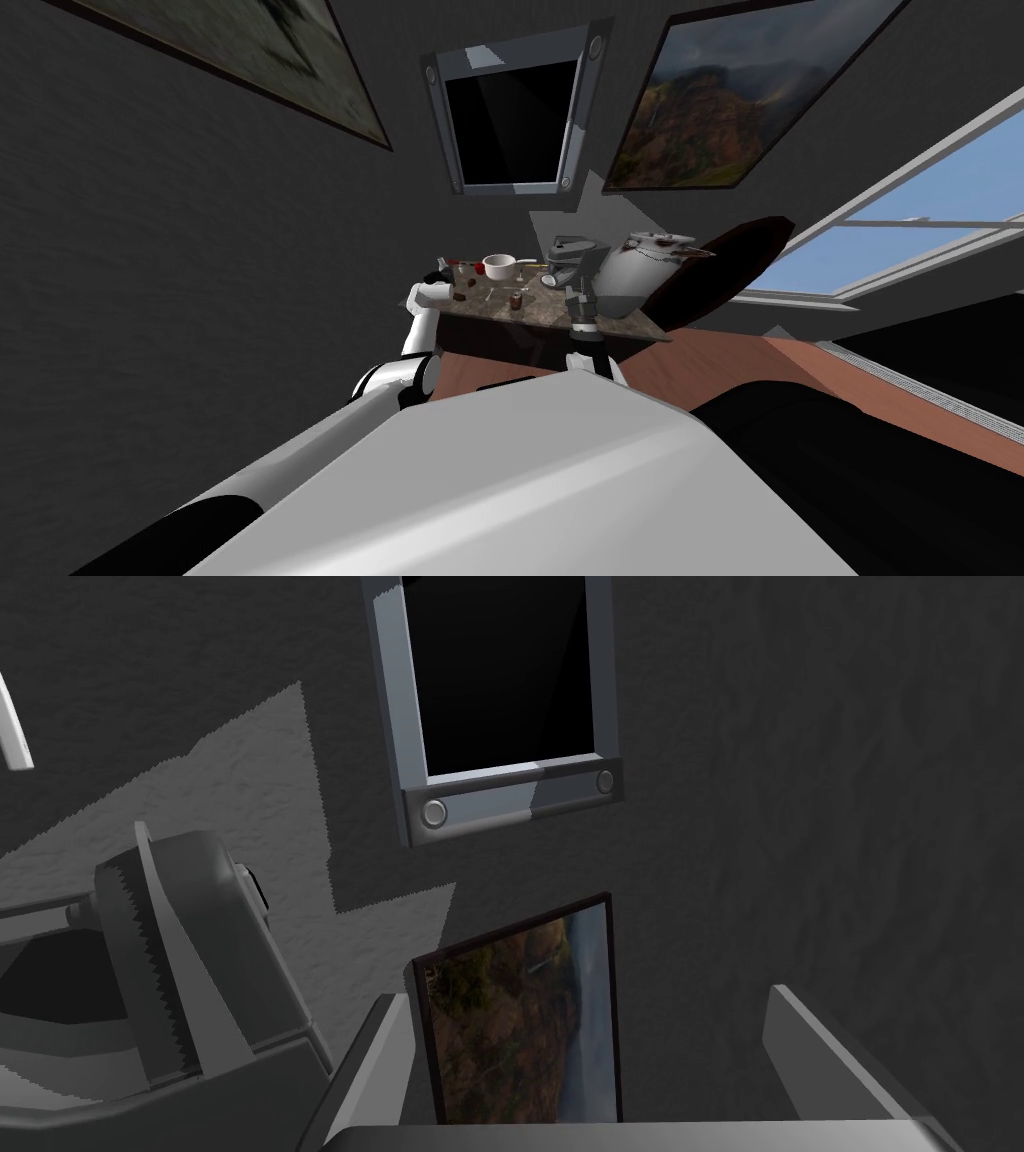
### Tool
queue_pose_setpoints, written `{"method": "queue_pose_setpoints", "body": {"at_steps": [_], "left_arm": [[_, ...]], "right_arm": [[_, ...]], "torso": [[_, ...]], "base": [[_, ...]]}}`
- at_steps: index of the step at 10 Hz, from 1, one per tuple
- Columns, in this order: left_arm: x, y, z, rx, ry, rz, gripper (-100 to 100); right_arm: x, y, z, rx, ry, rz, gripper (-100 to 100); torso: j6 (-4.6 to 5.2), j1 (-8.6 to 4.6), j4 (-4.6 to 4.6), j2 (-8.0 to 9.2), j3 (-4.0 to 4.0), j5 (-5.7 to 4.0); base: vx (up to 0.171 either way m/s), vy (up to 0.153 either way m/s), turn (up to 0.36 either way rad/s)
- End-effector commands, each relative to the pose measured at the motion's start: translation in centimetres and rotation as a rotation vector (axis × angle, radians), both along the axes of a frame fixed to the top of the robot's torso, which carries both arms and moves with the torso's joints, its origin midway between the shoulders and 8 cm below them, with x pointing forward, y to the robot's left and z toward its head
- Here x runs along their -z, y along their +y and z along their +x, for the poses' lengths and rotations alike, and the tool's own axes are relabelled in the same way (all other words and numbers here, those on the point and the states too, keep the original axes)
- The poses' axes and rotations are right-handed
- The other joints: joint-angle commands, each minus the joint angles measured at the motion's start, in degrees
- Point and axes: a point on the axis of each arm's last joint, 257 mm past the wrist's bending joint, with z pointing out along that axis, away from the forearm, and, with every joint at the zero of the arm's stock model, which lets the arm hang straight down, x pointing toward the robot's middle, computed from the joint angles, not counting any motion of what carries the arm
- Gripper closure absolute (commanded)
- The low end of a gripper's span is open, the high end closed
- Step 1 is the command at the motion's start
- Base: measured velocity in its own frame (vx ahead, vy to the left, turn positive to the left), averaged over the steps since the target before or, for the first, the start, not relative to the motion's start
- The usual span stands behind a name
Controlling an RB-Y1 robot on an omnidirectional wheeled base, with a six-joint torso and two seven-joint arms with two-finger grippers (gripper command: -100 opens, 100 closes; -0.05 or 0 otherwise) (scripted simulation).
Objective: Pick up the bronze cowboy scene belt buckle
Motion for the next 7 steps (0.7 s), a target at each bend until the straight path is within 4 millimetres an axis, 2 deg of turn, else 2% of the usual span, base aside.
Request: {"method": "queue_pose_setpoints", "body": {"at_steps": [1, 3, 4, 5, 7], "left_arm": [[0.4, -0.6, 0.5, -0.002, 0.052, -0.004, -100], [2.4, -0.7, 0.3, -0.007, 0.120, -0.008, -100], [2.3, -1.5, 0.8, -0.003, 0.157, -0.007, -100], [3.8, -1.3, 0.5, -0.008, 0.201, -0.008, -100], [4.2, -2.0, 0.6, -0.006, 0.252, -0.004, -100]], "right_arm": [[0.0, 0.0, 0.0, 0.000, 0.000, 0.000, 0], [0.0, 0.0, 0.0, 0.000, 0.000, 0.000, 0], [0.0, 0.0, 0.0, 0.000, 0.000, 0.000, 0], [0.0, 0.0, 0.0, 0.000, 0.000, 0.000, 0], [0.0, 0.0, 0.0, 0.000, 0.000, 0.000, 0]], "torso": [[0.00, 0.00, 0.00, 0.00, 0.00, 0.00], [0.00, 0.02, -0.01, -0.04, -0.02, 0.00], [-0.01, 0.04, 0.00, -0.01, -0.01, 0.01], [0.01, 0.06, 0.00, -0.03, -0.01, 0.01], [-0.02, 0.06, 0.00, 0.00, 0.00, 0.01]], "base": [[0.025, -0.002, -0.058], [0.018, 0.003, -0.012], [0.021, 0.015, -0.055], [0.026, 0.016, -0.043], [0.020, 0.011, -0.029]]}}
